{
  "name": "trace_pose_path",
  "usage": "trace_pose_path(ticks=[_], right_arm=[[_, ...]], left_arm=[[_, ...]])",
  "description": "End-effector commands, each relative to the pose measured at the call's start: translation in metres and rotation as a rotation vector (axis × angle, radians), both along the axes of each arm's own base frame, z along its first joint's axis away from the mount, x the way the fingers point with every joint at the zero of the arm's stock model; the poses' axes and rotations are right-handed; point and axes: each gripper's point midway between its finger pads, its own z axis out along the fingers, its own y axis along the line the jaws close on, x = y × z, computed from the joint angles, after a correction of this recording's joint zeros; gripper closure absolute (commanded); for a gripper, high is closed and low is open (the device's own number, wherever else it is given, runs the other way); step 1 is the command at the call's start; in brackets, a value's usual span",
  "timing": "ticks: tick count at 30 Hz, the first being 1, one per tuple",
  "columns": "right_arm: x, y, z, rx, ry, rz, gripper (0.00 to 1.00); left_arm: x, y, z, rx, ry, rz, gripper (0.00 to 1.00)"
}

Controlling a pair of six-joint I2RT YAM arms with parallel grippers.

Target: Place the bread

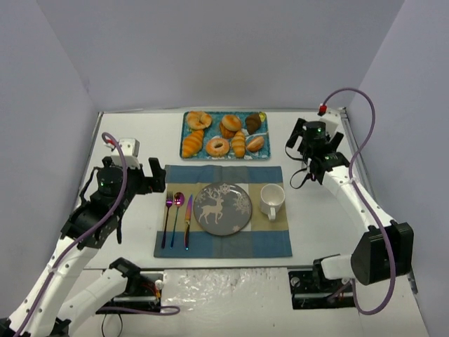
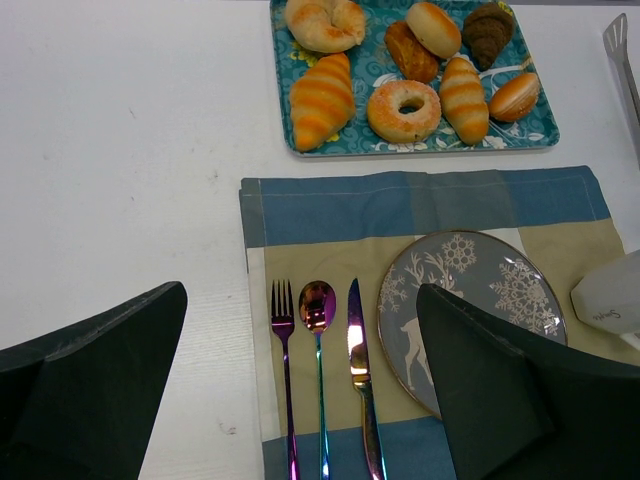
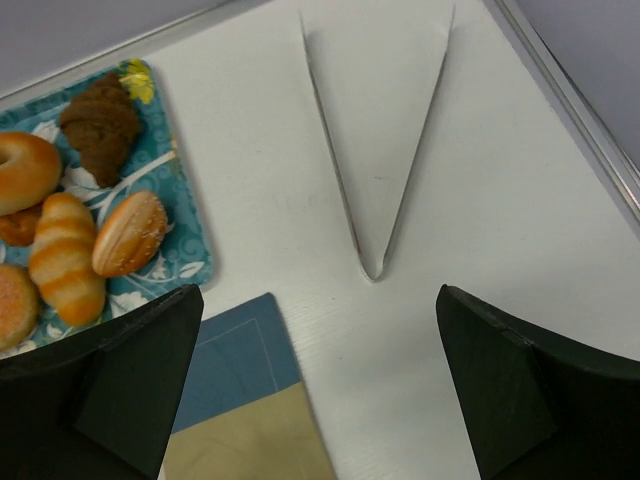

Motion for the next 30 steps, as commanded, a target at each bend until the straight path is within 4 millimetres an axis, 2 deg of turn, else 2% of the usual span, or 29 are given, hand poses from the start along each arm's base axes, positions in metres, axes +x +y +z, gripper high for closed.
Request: trace_pose_path(ticks=[1, 9, 13, 16, 22, 25, 30], right_arm=[[0.029, -0.017, 0.008, 0.09, -0.095, -0.014, 0.0], [0.057, -0.016, -0.051, 0.106, 0.029, 0.078, 0.0], [0.066, -0.024, -0.078, 0.142, 0.07, 0.076, 0.0], [0.071, -0.03, -0.087, 0.151, 0.086, 0.071, 0.0], [0.085, -0.026, -0.091, 0.152, 0.105, 0.096, 0.0], [0.092, -0.039, -0.093, 0.151, 0.114, 0.075, 0.0], [0.097, -0.047, -0.103, 0.149, 0.134, 0.039, 0.0]], left_arm=[[0.005, -0.002, 0.034, -0.051, -0.105, 0.008, 0.03], [0.005, -0.003, 0.035, -0.056, -0.109, 0.0, 0.03], [0.005, -0.002, 0.034, -0.053, -0.108, 0.001, 0.03], [0.004, -0.001, 0.033, -0.046, -0.106, 0.007, 0.03], [0.005, 0.002, 0.031, -0.026, -0.104, 0.02, 0.03], [0.005, 0.003, 0.032, -0.023, -0.106, 0.024, 0.03], [0.005, 0.005, 0.031, -0.015, -0.106, 0.032, 0.03]])
